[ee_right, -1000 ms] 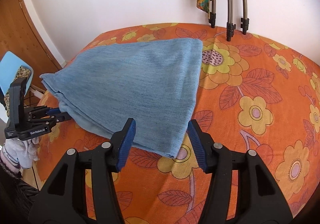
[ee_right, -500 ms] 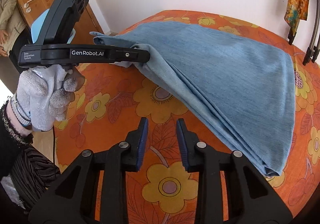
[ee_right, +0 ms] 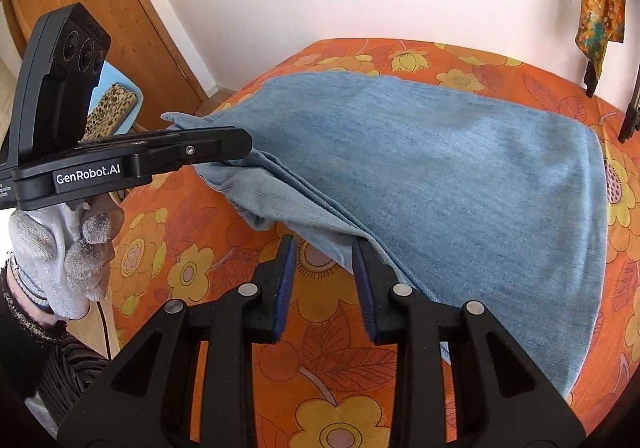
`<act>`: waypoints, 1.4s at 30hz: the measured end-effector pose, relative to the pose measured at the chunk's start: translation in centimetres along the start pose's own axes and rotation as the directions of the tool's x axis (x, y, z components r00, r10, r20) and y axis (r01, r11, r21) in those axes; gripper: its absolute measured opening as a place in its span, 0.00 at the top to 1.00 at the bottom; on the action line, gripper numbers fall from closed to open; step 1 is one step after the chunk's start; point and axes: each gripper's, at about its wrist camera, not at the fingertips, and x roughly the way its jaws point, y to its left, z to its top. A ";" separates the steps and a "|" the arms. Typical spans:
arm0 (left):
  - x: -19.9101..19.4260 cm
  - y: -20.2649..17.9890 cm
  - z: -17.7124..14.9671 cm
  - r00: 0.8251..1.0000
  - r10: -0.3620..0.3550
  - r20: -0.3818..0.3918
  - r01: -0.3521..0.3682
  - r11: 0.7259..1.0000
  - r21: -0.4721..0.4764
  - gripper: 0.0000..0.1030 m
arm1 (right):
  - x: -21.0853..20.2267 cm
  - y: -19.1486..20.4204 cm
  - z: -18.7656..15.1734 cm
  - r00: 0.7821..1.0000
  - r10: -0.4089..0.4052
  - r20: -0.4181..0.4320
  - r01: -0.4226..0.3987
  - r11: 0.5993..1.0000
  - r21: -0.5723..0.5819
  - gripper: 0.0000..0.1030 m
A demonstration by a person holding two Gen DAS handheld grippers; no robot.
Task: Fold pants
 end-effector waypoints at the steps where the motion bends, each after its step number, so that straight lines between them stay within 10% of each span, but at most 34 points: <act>1: -0.2 -0.1 -0.1 1.000 -0.003 0.002 0.003 1.000 0.005 0.81 | 0.0 0.1 -0.1 1.000 -0.004 -0.004 0.004 1.000 -0.006 0.71; 10: 0.2 0.8 -1.6 0.995 0.093 -0.037 -0.091 0.995 0.049 0.81 | 0.2 1.0 -0.3 0.998 0.054 -0.016 -0.053 0.998 0.042 0.70; 14: -0.6 2.4 -1.2 0.993 0.116 -0.016 -0.116 0.993 0.003 0.81 | 1.2 2.5 -0.2 0.994 0.102 -0.035 -0.099 0.993 0.062 0.53; 22: -1.2 3.6 -1.1 0.992 0.125 -0.013 -0.125 0.992 -0.002 0.81 | 4.6 5.9 0.3 0.999 0.011 -0.035 -0.010 1.000 0.016 0.51; 26: -1.6 4.5 -1.1 0.992 0.125 -0.005 -0.125 0.992 -0.025 0.81 | 5.9 7.1 0.5 0.997 -0.025 -0.071 0.024 1.000 -0.020 0.89; 37: -0.1 2.3 -2.3 0.993 0.112 -0.029 -0.109 0.991 0.078 0.81 | 4.2 5.4 -4.0 0.950 0.241 -0.199 -0.199 0.958 0.209 0.88; 42: 1.8 2.1 -3.4 0.985 0.128 -0.117 -0.116 0.987 0.110 0.81 | -1.4 3.7 -4.6 0.977 0.182 -0.107 -0.164 0.973 0.160 0.88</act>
